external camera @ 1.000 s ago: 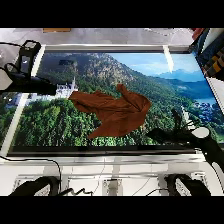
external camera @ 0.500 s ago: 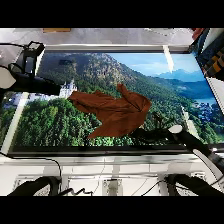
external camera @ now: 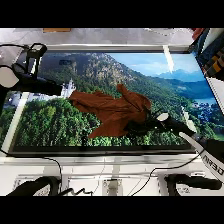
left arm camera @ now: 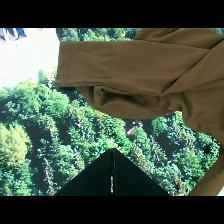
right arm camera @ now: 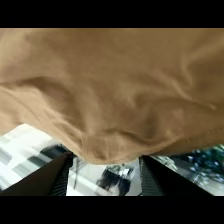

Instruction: Fold the clothes and pants, and hang the long-sleeved shirts on hangers.

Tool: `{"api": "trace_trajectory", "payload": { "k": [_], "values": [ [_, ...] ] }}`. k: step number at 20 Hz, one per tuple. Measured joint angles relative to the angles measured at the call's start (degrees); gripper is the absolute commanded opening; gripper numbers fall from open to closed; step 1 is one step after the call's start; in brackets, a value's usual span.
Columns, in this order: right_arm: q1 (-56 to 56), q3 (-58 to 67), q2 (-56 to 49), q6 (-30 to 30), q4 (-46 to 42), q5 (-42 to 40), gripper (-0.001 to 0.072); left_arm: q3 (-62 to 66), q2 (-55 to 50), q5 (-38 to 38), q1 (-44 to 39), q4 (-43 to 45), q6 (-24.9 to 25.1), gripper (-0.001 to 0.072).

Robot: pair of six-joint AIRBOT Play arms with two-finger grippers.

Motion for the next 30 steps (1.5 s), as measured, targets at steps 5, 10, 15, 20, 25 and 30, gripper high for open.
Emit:
{"api": "trace_trajectory", "payload": {
  "k": [5, 10, 15, 20, 25, 30],
  "values": [
    [0.17, 2.54, -3.28, 0.46, -0.92, 3.87, 0.0444, 0.00, 0.00, 0.02, 0.00, -0.04, 0.00, 0.0015],
    [2.60, 3.04, -4.00, 0.57, -2.60, 2.49, 0.0037, 0.00, -0.13, 0.02, 0.00, -0.07, 0.00, 0.0015],
    [4.94, 3.34, -3.89, 0.52, -2.75, -1.90, 0.0014, 0.00, -0.20, 0.02, 0.00, -0.07, 0.00, 0.0015],
    [3.63, 7.58, -0.70, 0.46, -9.73, 2.69, 0.0014, 0.00, -0.20, 0.02, 0.00, -0.98, 0.02, 0.0015],
    [-3.15, 14.97, 9.79, 0.59, -20.92, 15.08, 0.0013, 0.00, -0.20, 0.00, 0.00, -2.32, 0.00, 0.0015],
    [-13.60, 18.18, 26.08, 1.81, -26.99, 19.69, 0.0014, 0.00, -0.20, -0.07, 0.07, -2.56, 0.02, 0.0015]
  ]
}}
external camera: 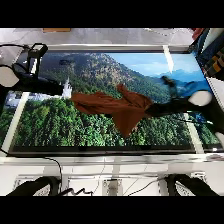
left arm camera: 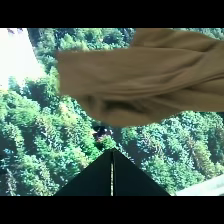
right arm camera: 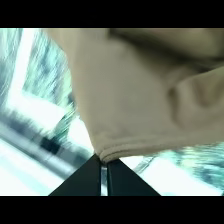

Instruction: Fold the clothes and pants, and hang the long-sleeved shirts on hangers.

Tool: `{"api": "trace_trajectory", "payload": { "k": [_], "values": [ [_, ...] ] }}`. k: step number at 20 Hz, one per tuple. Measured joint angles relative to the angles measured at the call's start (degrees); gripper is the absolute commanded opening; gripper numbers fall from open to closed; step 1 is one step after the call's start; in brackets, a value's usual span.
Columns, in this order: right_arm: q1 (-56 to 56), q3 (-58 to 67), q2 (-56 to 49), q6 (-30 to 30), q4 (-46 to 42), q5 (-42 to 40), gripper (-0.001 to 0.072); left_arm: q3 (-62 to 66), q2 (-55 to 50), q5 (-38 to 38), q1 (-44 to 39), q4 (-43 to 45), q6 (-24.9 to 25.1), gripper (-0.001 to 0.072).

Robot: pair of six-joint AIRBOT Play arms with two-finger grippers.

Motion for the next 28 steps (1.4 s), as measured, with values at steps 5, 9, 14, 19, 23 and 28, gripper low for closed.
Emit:
{"api": "trace_trajectory", "payload": {
  "k": [5, 9, 14, 19, 23, 28],
  "values": [
    [-9.03, 0.70, 13.44, 0.17, -7.96, 4.66, 0.0013, -1.31, 0.00, -2.29, 0.00, -0.17, -0.04, 0.0016],
    [-11.80, 0.22, 16.94, 0.02, -14.19, 11.32, 0.0013, -8.76, -0.13, -3.10, 0.00, -4.28, -0.46, 0.0350],
    [-12.61, -1.60, 17.73, -0.20, -17.03, 12.76, 0.0014, -24.44, -2.99, 2.45, -0.35, -21.09, -0.63, 0.0524],
    [-12.79, -2.12, 17.84, -0.26, -17.75, 12.68, 0.0014, -31.36, -11.34, 10.38, -1.36, -41.20, 2.54, 0.0525],
    [-12.79, -2.19, 17.84, -0.26, -17.88, 12.74, 0.0014, -32.59, -18.10, 14.51, -3.32, -52.50, 7.80, 0.0525],
    [-12.79, -2.21, 17.81, -0.26, -17.94, 12.76, 0.0014, -32.76, -21.90, 16.79, -3.63, -56.61, 11.06, 0.0525]
  ]
}}
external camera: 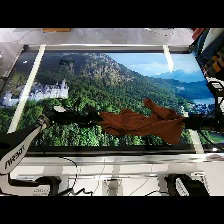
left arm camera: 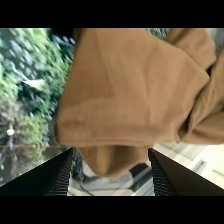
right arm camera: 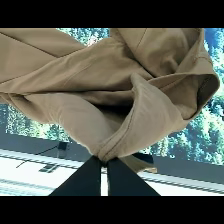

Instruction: Fold the clothes and pants, and hang the long-sleeved shirts on hangers.

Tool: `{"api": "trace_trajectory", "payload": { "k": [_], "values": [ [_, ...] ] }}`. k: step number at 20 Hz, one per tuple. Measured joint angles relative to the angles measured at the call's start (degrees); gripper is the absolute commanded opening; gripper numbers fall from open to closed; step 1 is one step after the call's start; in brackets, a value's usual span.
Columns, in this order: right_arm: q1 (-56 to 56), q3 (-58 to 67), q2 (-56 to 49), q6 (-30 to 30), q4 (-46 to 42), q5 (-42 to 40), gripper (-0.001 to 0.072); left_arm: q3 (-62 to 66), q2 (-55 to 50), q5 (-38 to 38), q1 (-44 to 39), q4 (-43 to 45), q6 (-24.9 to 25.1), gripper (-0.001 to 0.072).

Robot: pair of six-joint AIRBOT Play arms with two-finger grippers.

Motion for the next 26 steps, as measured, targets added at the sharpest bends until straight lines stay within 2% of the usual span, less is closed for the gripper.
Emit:
{"api": "trace_trajectory", "payload": {
  "k": [7, 8, 10, 11, 12, 13, 14, 17, 20, 26],
  "values": [
    [0.00, 0.00, 0.02, 0.00, -0.02, -0.07, 0.0014, 0.00, -0.92, 2.91, -0.52, -1.11, 1.57, 0.0523],
    [0.00, 0.00, 0.02, 0.00, -0.02, -0.07, 0.0014, 0.00, -0.96, 4.07, -0.98, -1.16, 1.64, 0.0488],
    [0.00, 0.00, 0.02, 0.00, 0.00, -0.11, 0.0014, 0.00, -0.98, 6.14, -1.75, -1.29, 1.77, 0.0241],
    [0.00, 0.00, 0.02, 0.00, 0.00, -0.15, 0.0014, 0.00, -0.98, 6.88, -1.97, -1.31, 1.84, 0.0195],
    [0.00, 0.00, 0.00, 0.00, 0.00, -0.17, 0.0014, 0.00, -0.98, 7.39, -2.08, -1.38, 1.84, 0.0183],
    [0.00, 0.00, 0.00, 0.00, 0.00, -0.20, 0.0014, 0.00, -0.98, 7.89, -2.14, -1.42, 1.84, 0.0068],
    [0.00, 0.00, 0.02, 0.00, 0.00, -0.22, 0.0015, 0.00, -0.98, 8.41, -2.19, -1.51, 1.84, 0.0008],
    [0.00, 0.00, 0.02, 0.00, 0.02, -0.50, 0.0014, 0.22, -1.01, 9.64, -2.27, -2.01, 1.84, 0.0008],
    [0.00, -0.02, 0.02, 0.00, 0.04, -4.39, 0.0014, 3.28, -0.98, 10.38, -1.40, -2.86, 1.84, 0.0008],
    [0.00, -0.02, 0.00, 0.35, 0.09, -26.64, 0.0014, 21.24, 1.42, 10.78, 4.57, -3.93, 1.84, 0.0007]
  ]
}}
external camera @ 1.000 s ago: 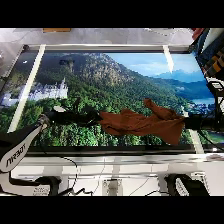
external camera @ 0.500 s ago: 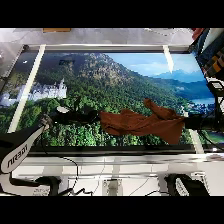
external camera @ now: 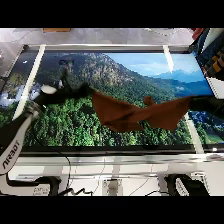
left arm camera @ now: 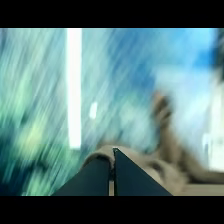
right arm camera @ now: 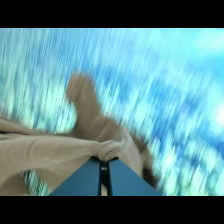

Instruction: Fold the clothes and pants, and hang the long-sleeved shirts on hangers.

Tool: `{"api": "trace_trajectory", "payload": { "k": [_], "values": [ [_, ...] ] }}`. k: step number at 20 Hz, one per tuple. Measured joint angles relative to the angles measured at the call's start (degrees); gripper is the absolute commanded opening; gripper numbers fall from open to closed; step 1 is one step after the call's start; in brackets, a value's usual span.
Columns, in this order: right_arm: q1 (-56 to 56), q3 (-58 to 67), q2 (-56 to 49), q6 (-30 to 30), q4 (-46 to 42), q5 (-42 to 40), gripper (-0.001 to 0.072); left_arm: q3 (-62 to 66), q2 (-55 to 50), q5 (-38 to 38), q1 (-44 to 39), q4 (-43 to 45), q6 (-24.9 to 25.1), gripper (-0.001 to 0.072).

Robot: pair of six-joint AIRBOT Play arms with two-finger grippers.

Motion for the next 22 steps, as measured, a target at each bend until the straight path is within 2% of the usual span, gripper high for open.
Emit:
{"api": "trace_trajectory", "payload": {
  "k": [3, 8, 12, 16, 19, 22],
  "values": [
    [0.00, 0.04, 0.00, 1.73, 0.15, -7.78, 0.0014, 9.57, 3.10, 0.07, 4.11, -0.20, 0.24, 0.0008],
    [0.00, 0.68, 0.33, 2.93, 1.77, -10.95, 0.0014, 16.83, 10.62, 0.09, 10.54, -0.28, 3.21, 0.0008],
    [0.00, 4.63, 2.23, 2.95, 2.75, -6.84, 0.0014, 18.21, 17.59, 0.15, 14.80, 0.28, 4.37, 0.0008],
    [0.00, 8.44, 5.79, 2.80, 3.26, -1.40, 0.0013, 18.56, 23.45, 0.15, 16.87, 5.11, 5.60, 0.0008],
    [0.00, 8.81, 6.23, 2.75, 3.61, 1.14, 0.0013, 18.29, 23.96, 0.15, 15.91, 10.47, 5.99, 0.0008],
    [0.00, 6.16, 3.32, 2.75, 4.42, 1.68, 0.0014, 17.27, 20.11, 0.17, 13.09, 14.29, 6.19, 0.0008]
  ]
}}
